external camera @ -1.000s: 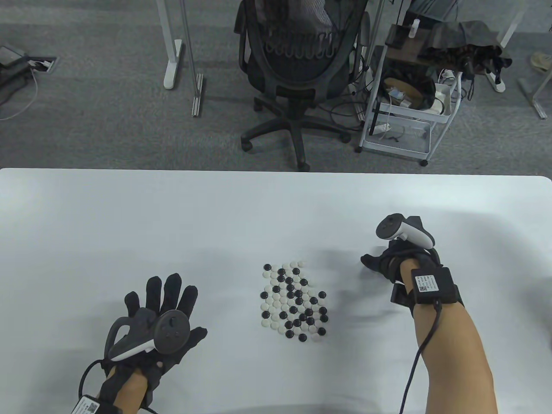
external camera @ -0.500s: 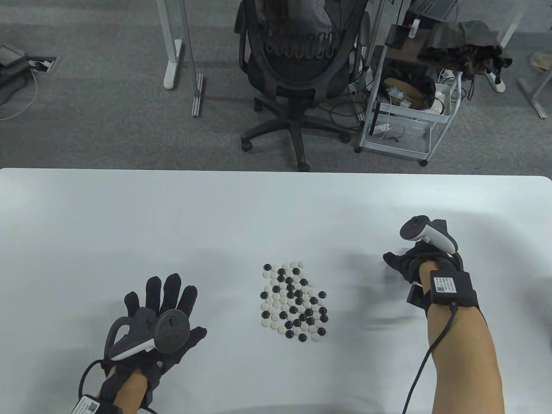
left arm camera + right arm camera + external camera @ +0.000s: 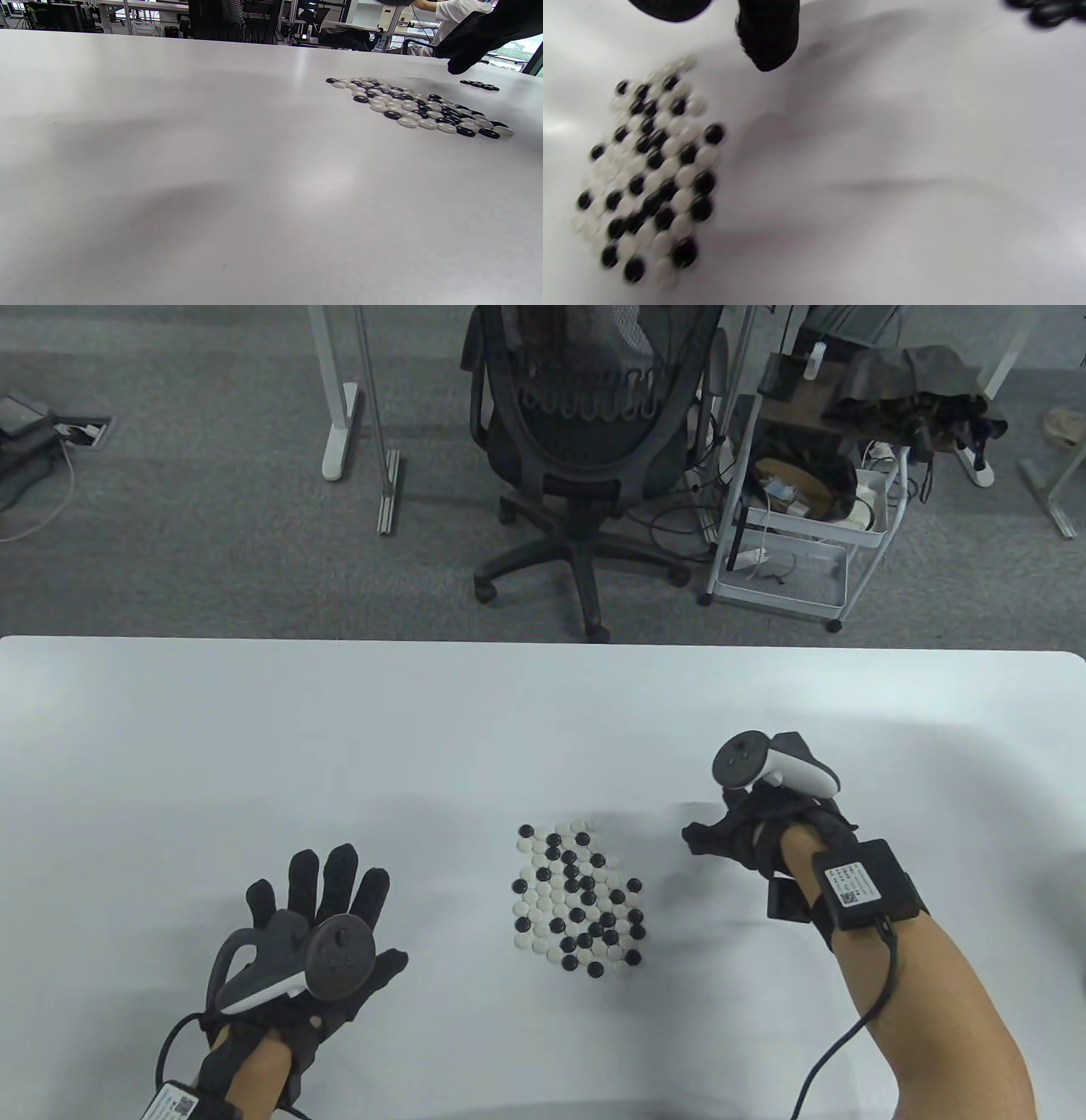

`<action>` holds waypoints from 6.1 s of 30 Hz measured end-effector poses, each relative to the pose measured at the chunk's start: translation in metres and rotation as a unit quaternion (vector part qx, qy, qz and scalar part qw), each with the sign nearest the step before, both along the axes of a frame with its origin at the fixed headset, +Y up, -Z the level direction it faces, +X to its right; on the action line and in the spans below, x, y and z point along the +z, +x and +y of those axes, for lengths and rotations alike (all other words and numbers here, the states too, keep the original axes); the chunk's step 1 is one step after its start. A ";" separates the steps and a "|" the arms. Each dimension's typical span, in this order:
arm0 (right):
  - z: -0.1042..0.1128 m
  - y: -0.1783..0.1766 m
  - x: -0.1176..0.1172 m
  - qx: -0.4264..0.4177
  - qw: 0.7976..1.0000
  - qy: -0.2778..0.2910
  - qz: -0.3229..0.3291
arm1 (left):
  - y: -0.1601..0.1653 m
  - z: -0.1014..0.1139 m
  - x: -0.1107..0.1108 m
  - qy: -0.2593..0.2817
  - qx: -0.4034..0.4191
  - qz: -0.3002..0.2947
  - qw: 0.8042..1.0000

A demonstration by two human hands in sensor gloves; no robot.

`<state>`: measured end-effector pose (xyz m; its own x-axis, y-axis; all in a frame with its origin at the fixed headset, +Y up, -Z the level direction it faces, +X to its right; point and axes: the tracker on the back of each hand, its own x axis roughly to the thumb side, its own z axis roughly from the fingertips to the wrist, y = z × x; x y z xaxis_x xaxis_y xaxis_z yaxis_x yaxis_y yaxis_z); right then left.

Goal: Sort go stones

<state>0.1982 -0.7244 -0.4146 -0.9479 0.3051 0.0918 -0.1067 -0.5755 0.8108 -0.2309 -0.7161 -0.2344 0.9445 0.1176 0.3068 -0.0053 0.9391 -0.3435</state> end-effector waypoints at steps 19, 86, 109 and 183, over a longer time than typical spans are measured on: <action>-0.025 0.001 -0.002 0.031 0.999 -0.008 -0.010 | 0.000 0.001 0.001 0.004 0.005 0.001 1.000; -0.025 0.049 0.001 0.055 0.997 -0.001 -0.046 | 0.003 0.002 0.002 0.001 -0.003 -0.002 1.000; -0.012 0.106 -0.007 0.061 0.988 0.032 -0.139 | 0.003 0.003 0.002 -0.001 -0.002 -0.001 1.000; 0.009 -0.003 0.074 0.033 0.991 -0.008 0.126 | 0.004 0.000 0.000 -0.007 -0.006 -0.002 1.000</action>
